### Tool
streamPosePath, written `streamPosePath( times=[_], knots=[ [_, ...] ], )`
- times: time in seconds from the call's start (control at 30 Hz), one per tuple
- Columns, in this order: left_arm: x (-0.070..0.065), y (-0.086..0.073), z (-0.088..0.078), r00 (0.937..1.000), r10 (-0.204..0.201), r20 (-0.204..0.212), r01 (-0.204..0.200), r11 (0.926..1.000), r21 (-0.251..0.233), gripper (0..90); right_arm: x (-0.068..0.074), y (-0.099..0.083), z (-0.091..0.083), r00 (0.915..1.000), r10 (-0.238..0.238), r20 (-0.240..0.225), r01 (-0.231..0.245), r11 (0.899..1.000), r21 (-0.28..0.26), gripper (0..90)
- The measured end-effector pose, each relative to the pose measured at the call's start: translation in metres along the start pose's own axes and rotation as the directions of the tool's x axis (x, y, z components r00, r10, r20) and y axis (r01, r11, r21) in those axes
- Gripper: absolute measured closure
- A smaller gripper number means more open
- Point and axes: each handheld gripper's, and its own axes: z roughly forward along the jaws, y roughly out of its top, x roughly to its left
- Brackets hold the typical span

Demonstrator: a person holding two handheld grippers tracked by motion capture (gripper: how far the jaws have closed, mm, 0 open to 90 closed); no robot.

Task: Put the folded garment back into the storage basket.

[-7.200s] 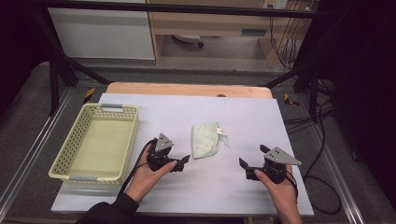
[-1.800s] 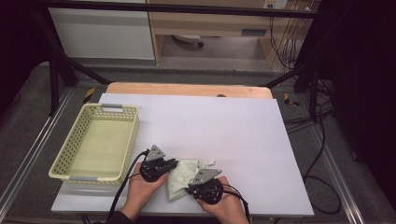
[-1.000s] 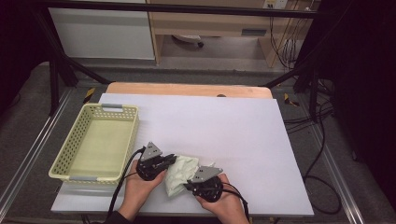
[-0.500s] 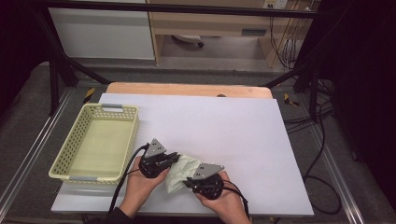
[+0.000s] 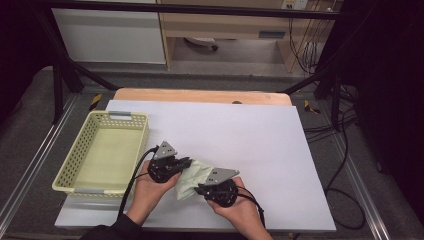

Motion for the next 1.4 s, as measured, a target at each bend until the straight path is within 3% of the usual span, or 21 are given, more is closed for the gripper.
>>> streamPosePath(
  times=[0.53, 0.73, 0.93, 1.07, 1.3, 1.4],
  knots=[
    [0.007, 0.009, -0.003, 0.9999, -0.009, -0.012, 0.009, 0.9999, 0.008, 84.6, -0.011, 0.010, 0.002, 0.9998, 0.018, -0.012, -0.019, 0.999, -0.037, 85.9],
    [0.007, 0.009, -0.005, 1.0000, 0.006, -0.007, -0.006, 0.9998, 0.018, 84.6, -0.009, 0.014, 0.001, 0.9999, -0.006, -0.013, 0.006, 1.000, -0.029, 85.9],
    [0.012, 0.011, -0.015, 0.9997, -0.013, -0.019, 0.012, 0.9999, -0.009, 84.6, -0.010, 0.024, 0.002, 1.0000, 0.002, -0.005, -0.002, 0.999, -0.047, 85.9],
    [0.017, 0.007, -0.019, 0.9994, -0.025, -0.023, 0.025, 0.9997, 0.000, 84.6, -0.009, 0.029, 0.003, 0.9999, -0.015, -0.007, 0.014, 0.999, -0.049, 85.9],
    [0.020, 0.014, -0.020, 0.9997, -0.019, -0.016, 0.019, 0.9998, 0.009, 84.6, -0.011, 0.030, 0.003, 0.9997, -0.011, -0.020, 0.010, 0.998, -0.061, 85.9],
    [0.024, 0.015, -0.018, 0.9992, -0.036, -0.017, 0.036, 0.9993, 0.008, 84.6, -0.013, 0.030, 0.000, 0.9998, 0.001, -0.021, -0.003, 0.998, -0.067, 85.9]
  ],
)
